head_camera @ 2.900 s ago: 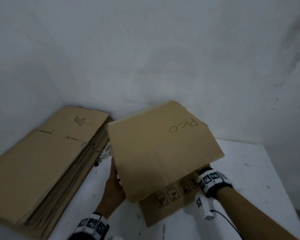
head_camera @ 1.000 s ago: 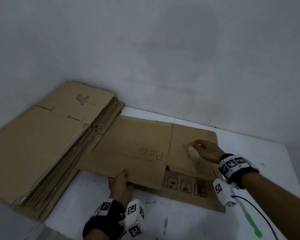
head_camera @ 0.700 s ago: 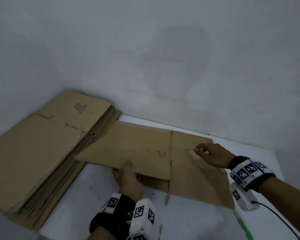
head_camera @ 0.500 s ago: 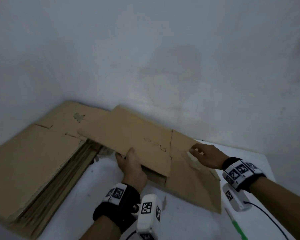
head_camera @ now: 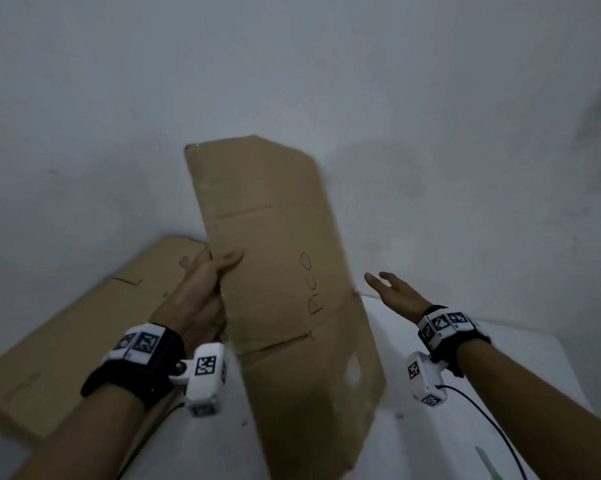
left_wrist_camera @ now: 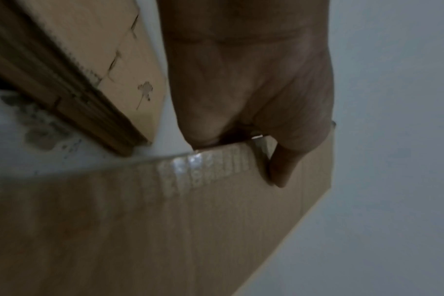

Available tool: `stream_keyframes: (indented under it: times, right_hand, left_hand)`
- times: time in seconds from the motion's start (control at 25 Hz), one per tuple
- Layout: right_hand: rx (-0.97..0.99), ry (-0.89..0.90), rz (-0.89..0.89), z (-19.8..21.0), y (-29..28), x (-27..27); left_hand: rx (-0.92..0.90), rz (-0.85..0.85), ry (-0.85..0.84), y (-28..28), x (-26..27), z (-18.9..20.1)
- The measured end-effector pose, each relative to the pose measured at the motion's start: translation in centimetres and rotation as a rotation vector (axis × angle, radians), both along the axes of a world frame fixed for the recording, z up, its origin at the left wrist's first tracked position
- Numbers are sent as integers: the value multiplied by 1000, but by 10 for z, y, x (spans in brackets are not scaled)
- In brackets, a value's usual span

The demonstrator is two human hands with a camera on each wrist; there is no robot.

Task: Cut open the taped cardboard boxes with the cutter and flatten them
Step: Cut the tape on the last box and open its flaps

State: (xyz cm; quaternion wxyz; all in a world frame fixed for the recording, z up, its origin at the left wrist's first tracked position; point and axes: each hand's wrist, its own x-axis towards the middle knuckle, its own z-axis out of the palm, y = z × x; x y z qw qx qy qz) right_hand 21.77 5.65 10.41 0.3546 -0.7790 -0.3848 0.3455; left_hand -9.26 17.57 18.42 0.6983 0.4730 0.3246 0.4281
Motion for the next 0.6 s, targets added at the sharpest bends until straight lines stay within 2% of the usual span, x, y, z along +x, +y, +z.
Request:
stream_keyframes:
  times: [0.12,0.24,0.36,0.44,0.52,0.6]
  right_hand:
    - [151,285,-33,-1,13,-33]
    - [228,508,-9,-12,21,-56]
    - [294,590,55,-20,27,-75]
    - [344,620,65,-11,34,-96]
    - [360,652,108,-2,45,-122]
    - [321,668,158,4,59,-154]
  left_hand:
    - [129,-92,146,21,-28,27]
    - [211,-87,221,37,-51,53]
    - [335,45,321,55,-82,73]
    - [364,92,459,68,-112,74]
    - [284,89,640,78,-148,61]
    - [204,105,752,85,-189,36]
